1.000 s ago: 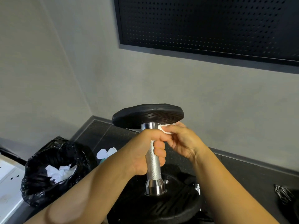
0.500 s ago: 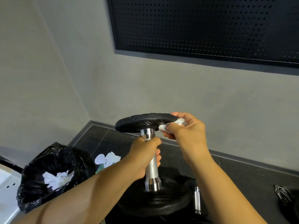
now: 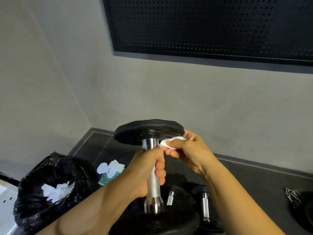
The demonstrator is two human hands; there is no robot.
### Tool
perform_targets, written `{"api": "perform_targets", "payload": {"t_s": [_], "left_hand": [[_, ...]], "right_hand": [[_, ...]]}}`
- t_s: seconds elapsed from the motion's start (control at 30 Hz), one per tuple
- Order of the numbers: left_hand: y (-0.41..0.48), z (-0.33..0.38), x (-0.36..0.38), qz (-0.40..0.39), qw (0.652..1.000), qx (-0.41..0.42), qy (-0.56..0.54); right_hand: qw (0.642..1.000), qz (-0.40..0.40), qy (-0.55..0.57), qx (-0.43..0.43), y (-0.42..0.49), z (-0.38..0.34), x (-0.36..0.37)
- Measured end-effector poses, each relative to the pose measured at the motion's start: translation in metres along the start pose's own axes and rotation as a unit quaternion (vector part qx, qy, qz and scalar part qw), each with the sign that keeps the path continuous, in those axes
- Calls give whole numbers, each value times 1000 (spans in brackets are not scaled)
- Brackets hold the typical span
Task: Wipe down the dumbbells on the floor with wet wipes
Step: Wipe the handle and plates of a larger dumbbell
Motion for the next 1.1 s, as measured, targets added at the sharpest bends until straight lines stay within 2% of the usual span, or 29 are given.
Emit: {"api": "perform_targets", "payload": {"t_s": [0.23,0.33,0.47,0.6,0.67,0.73,0.87,1.1], "left_hand": [[-4,4,14,-75,995,-39,-57],[-2,3,14,-86,991,-62,-84],[3,1,7,-52,996,-49,-52],[11,4,2,15,1000,10,19],[13,9,1,49,996,53,44],[13,12,3,64,995,74,29],[12,13,5,55,997,53,20],[7,1,13,-39,999,-10,-30]], "right_hand": [[999,20,38,-2,4,5,-11],[997,69,7,-35,0,-4,-16],[982,155,-28,-107,-14,-29,-19],[938,227,-190,-180,-24,-48,-15],[925,236,-220,-201,-28,-51,-10],[931,226,-200,-204,-30,-50,-8],[986,120,2,-118,-19,-40,1],[999,-15,-30,-14,0,-27,9]]}}
Point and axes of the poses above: each hand's wrist, its own y-axis towards the middle knuckle, its own x-axis out of the palm, z = x × y, the point moved 8 cm from there along y, towards the middle knuckle, and after that the axes turned 1 degree about y, right-handed, at the moved point
